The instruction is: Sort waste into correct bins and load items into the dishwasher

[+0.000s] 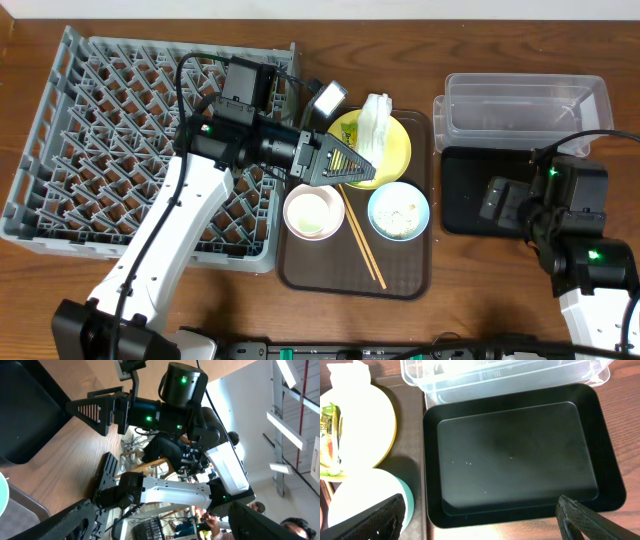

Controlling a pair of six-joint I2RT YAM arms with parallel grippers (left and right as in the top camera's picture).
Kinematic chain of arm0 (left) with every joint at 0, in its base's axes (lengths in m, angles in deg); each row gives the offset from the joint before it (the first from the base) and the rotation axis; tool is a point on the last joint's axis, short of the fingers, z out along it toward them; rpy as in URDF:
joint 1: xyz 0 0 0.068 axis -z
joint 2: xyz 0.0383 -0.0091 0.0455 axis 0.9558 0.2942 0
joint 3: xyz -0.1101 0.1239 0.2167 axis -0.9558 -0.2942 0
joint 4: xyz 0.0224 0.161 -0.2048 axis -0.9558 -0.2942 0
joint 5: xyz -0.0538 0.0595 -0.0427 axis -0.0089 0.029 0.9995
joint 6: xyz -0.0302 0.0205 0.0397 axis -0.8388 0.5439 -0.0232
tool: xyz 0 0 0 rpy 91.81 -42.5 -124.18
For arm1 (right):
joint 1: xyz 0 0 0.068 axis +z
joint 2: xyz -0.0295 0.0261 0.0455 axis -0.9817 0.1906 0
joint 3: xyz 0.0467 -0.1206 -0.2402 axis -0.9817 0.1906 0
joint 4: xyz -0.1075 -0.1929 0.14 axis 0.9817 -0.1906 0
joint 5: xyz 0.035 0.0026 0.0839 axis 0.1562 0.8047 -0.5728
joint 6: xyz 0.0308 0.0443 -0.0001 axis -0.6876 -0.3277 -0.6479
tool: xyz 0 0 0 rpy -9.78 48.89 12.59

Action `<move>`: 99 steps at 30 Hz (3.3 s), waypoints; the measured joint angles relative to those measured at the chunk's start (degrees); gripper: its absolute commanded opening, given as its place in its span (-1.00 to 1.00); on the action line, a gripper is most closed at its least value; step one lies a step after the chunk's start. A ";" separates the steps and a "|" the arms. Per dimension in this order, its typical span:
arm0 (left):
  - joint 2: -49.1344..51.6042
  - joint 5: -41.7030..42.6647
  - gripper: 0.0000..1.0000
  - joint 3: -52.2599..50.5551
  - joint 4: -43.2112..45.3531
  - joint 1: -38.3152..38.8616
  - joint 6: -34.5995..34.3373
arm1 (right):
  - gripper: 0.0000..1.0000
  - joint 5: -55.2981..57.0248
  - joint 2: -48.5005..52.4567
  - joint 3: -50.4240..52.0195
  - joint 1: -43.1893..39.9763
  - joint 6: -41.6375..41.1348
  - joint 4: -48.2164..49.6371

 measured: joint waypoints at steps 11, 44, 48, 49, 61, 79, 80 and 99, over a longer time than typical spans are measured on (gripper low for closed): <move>0.00 0.31 0.36 0.00 0.07 0.00 -2.19 | 0.88 0.00 0.00 0.00 0.00 0.00 -0.02; 0.00 0.33 -0.85 0.00 0.04 0.00 -6.36 | 0.88 -0.17 0.00 -0.02 0.00 0.02 -0.13; 0.00 0.33 -0.20 0.00 0.92 0.00 -6.60 | 0.89 -0.17 0.00 -0.02 0.00 0.02 -0.13; 0.00 0.26 -0.14 0.02 1.60 0.00 -6.43 | 0.89 -0.17 0.00 -0.02 0.00 0.00 -0.15; 0.00 -26.88 0.20 0.04 -0.90 0.00 -6.56 | 0.89 -0.20 0.00 -0.07 0.00 0.02 0.33; -0.26 -72.37 0.37 0.04 -14.05 0.00 -6.51 | 0.87 -6.60 0.02 -0.09 0.00 0.52 7.98; -0.63 -74.49 0.37 0.04 -14.91 0.00 -6.51 | 0.84 -7.61 0.04 -0.11 0.00 0.55 8.59; -10.93 -96.24 0.39 0.07 -27.74 -0.92 -8.31 | 0.81 -12.90 17.14 -12.55 11.58 2.03 8.76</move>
